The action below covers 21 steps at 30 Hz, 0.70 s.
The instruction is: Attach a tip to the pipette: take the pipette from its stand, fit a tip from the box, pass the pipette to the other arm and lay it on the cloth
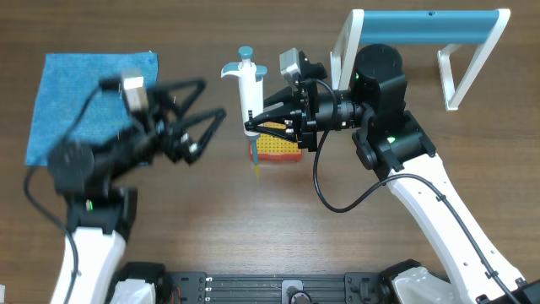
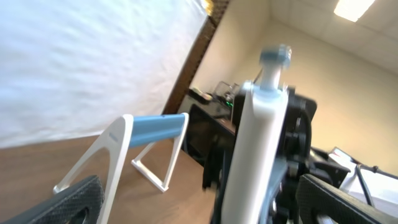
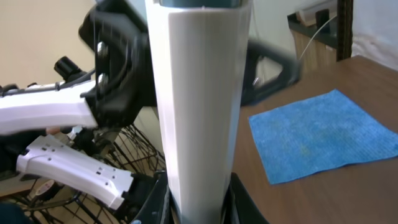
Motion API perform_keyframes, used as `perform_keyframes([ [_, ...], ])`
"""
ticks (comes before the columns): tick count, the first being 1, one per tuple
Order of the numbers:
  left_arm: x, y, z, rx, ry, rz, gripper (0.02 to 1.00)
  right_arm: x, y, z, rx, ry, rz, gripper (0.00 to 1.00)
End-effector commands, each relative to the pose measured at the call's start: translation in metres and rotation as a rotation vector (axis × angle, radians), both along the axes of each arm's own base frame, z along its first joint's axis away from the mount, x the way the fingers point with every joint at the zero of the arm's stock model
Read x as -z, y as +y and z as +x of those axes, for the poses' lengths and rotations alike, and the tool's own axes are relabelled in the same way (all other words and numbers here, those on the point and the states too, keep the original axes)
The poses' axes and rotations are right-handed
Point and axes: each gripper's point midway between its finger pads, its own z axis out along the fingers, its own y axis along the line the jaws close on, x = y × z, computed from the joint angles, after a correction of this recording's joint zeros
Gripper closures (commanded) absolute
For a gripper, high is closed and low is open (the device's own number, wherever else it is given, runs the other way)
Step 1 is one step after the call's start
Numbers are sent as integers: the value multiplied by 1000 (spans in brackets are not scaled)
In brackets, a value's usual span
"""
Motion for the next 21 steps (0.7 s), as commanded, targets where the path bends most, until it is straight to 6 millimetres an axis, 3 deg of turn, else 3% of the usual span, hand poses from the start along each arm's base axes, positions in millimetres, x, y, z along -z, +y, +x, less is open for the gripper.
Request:
perform_keyframes([
  [1, -29, -28, -1, 321, -28, 86, 58, -1, 7, -11, -60, 11, 6, 923],
  [6, -36, -55, -19, 424, -79, 89, 77, -2, 11, -7, -64, -22, 18, 923],
  [9, -36, -61, -23, 444, -78, 88, 128, -5, 11, -7, -64, -43, 26, 923],
  [11, -36, -64, -26, 457, -79, 87, 327, -5, 12, -8, -66, -44, 27, 921],
  [13, -36, -64, -25, 456, -79, 87, 457, -7, 12, -8, -66, -62, 34, 923],
  [15, -36, -64, -25, 456, -79, 87, 798, -7, 12, -7, -66, -64, 35, 923],
  [18, -37, -63, -24, 445, -79, 83, 991, -7, 12, -7, -66, -64, 35, 923],
  [19, -37, -63, -23, 444, -79, 83, 991, -7, 12, -7, -65, -64, 34, 921],
  [20, -37, -63, -23, 444, -79, 83, 991, -7, 12, -7, -65, -64, 34, 728],
  [21, -37, -63, -23, 444, -79, 83, 993, -7, 12, -7, -65, -64, 34, 354],
])
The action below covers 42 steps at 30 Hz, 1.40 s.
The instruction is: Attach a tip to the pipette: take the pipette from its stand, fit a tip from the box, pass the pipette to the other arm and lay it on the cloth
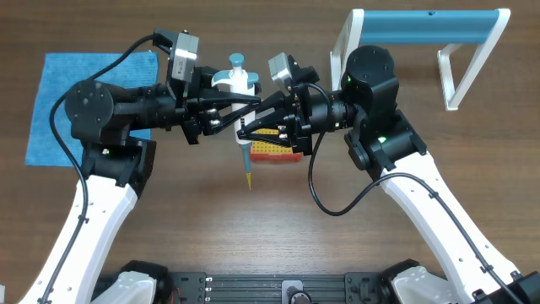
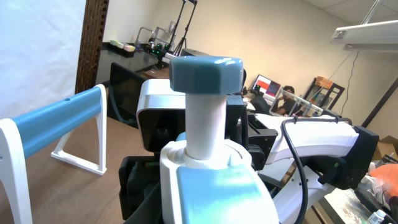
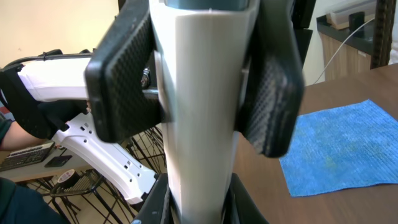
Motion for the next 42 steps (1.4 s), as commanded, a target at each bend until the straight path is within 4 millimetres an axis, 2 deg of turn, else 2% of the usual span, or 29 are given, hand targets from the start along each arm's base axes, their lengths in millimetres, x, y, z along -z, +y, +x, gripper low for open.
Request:
perform_keyframes([
  [1, -10, -1, -4, 14, 20, -8, 991, -1, 0, 6, 24, -44, 6, 224],
  [3, -2, -1, 0, 7, 34, 8, 991, -2, -9, 8, 16, -41, 10, 218],
  [6, 52, 17, 31, -121, 204, 106, 991, 1, -61, 35, 90, 71, 2, 218],
  [9, 93, 44, 62, -297, 322, 178, 991, 10, -108, 67, 260, 151, -7, 213],
  [10, 109, 57, 72, -375, 368, 214, 993, 17, -124, 85, 374, 176, -23, 213],
  [11, 134, 77, 84, -508, 440, 284, 991, 41, -139, 107, 552, 190, -102, 211],
  [12, 161, 99, 90, -639, 509, 373, 991, 61, -148, 117, 663, 207, -189, 211],
  [14, 187, 129, 90, -764, 587, 470, 996, 112, -170, 120, 904, 265, -466, 211],
  [15, 191, 140, 89, -797, 593, 509, 991, 116, -176, 117, 985, 243, -547, 211],
  [16, 193, 169, 86, -892, 587, 626, 996, 97, -184, 115, 1102, 139, -583, 211],
  [17, 191, 180, 85, -918, 581, 672, 993, 82, -192, 112, 1180, 75, -590, 211],
  [19, 181, 226, 85, -989, 609, 838, 993, 32, -213, 85, 1339, -68, -539, 211],
  [20, 177, 246, 91, -1012, 628, 898, 993, 12, -231, 73, 1438, -119, -516, 209],
  [21, 173, 264, 102, -1019, 644, 944, 993, 2, -252, 58, 1549, -143, -533, 209],
  [22, 172, 273, 110, -1013, 647, 962, 993, 3, -268, 40, 1611, -138, -570, 209],
  [23, 178, 294, 132, -1003, 657, 1017, 993, 6, -274, 12, 1619, -128, -592, 209],
  [24, 186, 305, 144, -1007, 662, 1062, 993, 5, -277, -2, 1618, -128, -589, 207],
  [26, 226, 333, 170, -998, 705, 1189, 993, 1, -279, -33, 1619, -134, -540, 209],
  [27, 254, 347, 181, -996, 754, 1254, 993, 2, -281, -45, 1617, -168, -542, 209],
  [29, 290, 354, 197, -948, 796, 1286, 993, 21, -284, -60, 1600, -180, -587, 209],
  [31, 312, 360, 213, -944, 802, 1288, 993, 28, -284, -64, 1618, -228, -531, 209],
  [34, 326, 369, 232, -981, 760, 1289, 993, 56, -276, -60, 1609, -294, -415, 209],
  [37, 342, 376, 247, -1016, 735, 1288, 993, 79, -264, -43, 1578, -348, -312, 202],
  [38, 349, 376, 249, -1013, 743, 1288, 996, 93, -260, -32, 1570, -334, -293, 202],
  [40, 369, 376, 250, -997, 766, 1290, 993, 99, -256, -17, 1578, -388, -233, 202],
  [42, 375, 375, 259, -1027, 783, 1242, 993, 100, -254, -5, 1600, -474, -115, 200],
])
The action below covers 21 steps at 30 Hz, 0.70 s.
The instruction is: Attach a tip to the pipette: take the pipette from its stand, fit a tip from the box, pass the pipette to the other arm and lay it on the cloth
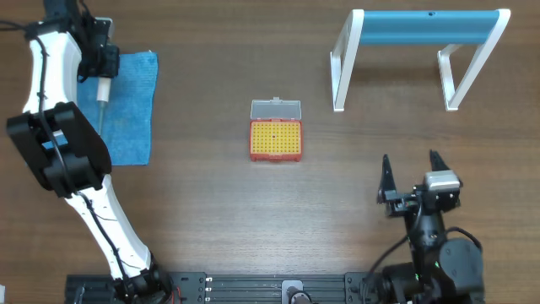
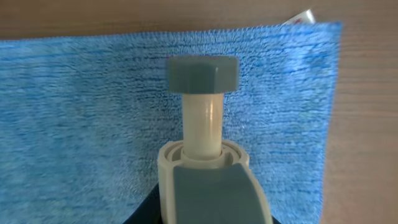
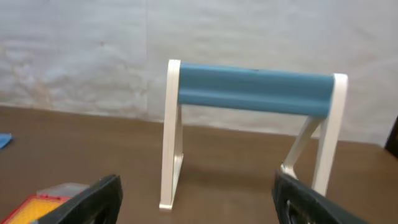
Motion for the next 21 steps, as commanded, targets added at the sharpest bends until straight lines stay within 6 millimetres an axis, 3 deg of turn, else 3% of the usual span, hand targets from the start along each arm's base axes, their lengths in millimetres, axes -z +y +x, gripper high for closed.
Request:
perform_keyframes([
  [1, 16, -2, 21, -42, -57, -59, 991, 13, 11, 18, -46, -199, 37, 202],
  [4, 21, -5, 26, -52, -70, -80, 993, 44, 21, 23, -98, -180, 45, 202],
  [10, 47, -24, 24, -26, -13, -97, 991, 73, 22, 27, -100, -63, 31, 202],
  [19, 52, -23, 24, -27, -11, -94, 928, 74, 22, 27, -100, -57, 31, 202],
  [21, 53, -23, 24, -27, -10, -95, 833, 74, 22, 27, -101, -58, 31, 202],
])
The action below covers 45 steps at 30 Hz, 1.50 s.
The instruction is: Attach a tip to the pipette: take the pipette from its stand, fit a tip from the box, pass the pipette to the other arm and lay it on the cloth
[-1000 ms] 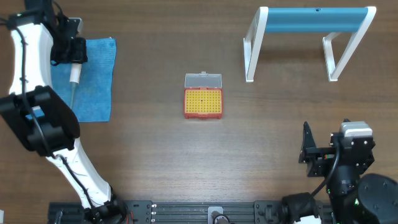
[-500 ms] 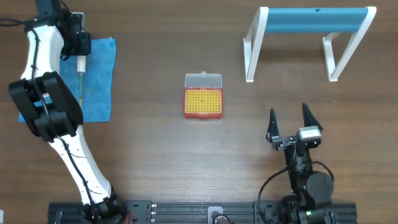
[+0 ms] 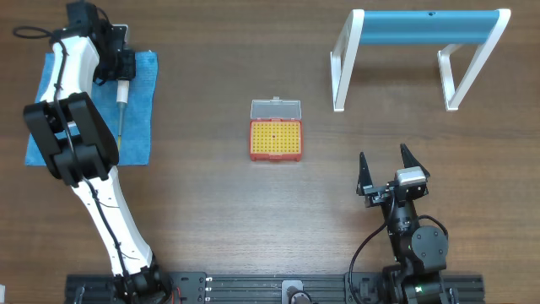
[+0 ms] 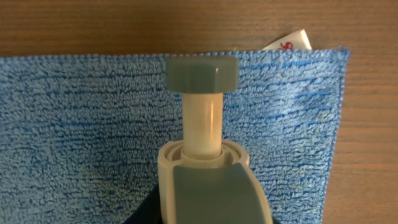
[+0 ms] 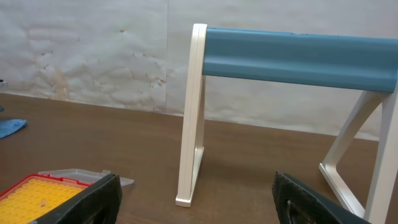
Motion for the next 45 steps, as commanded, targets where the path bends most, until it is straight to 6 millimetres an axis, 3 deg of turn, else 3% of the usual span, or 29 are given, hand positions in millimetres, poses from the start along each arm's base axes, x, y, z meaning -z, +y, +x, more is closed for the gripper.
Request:
perform_keyframes([
  [1, 7, -2, 2, -14, 0, -21, 733, 0, 3, -1, -16, -1, 15, 202],
  [2, 7, -2, 2, -14, 1, -21, 373, -1, 3, -1, -16, -3, 15, 202],
  [6, 7, -2, 1, -14, 3, -21, 191, -6, 3, -1, -16, -23, 18, 202],
  [8, 7, -4, -6, -14, 33, -31, 38, -7, 3, -1, -16, -26, 19, 200],
  [11, -11, -5, -4, -49, 18, -45, 20, -7, 3, -1, -16, -26, 19, 202],
  [14, -66, -10, 7, -38, -91, -62, 20, -6, 3, -1, -16, -25, 19, 202],
  [16, -123, -13, 3, -29, -156, -42, 20, 1, 3, -1, -16, 4, 14, 200],
  [18, -188, -25, -18, 4, -202, -7, 20, 29, 3, -1, -15, 116, -4, 200],
  [19, -217, -27, -36, 28, -216, 40, 20, 54, 2, -3, -14, 217, -20, 202],
  [22, -360, -58, -89, 41, -528, 78, 20, 55, 2, -3, -11, 223, -22, 200],
  [24, -429, -95, -136, 109, -703, 89, 20, 55, 2, -3, -11, 223, -22, 202],
  [27, -492, -144, -203, 220, -893, 84, 20, 55, 2, -3, -11, 223, -22, 202],
  [30, -535, -161, -270, 265, -1055, 89, 20, 55, 2, -3, -11, 223, -22, 202],
  [34, -551, -159, -331, 249, -1141, 125, 20, 55, 2, -3, -11, 223, -22, 202],
  [37, -555, -141, -358, 169, -1185, 219, 20, 55, 2, -3, -11, 223, -22, 202],
  [40, -544, -138, -361, 107, -1368, 216, 20, 55, 2, -3, -11, 223, -22, 200],
  [43, -506, -137, -343, 36, -1564, 114, 20, 55, 2, -3, -11, 223, -22, 200],
  [45, -447, -140, -325, 31, -1655, 36, 20, 55, 2, -3, -11, 223, -22, 202],
])
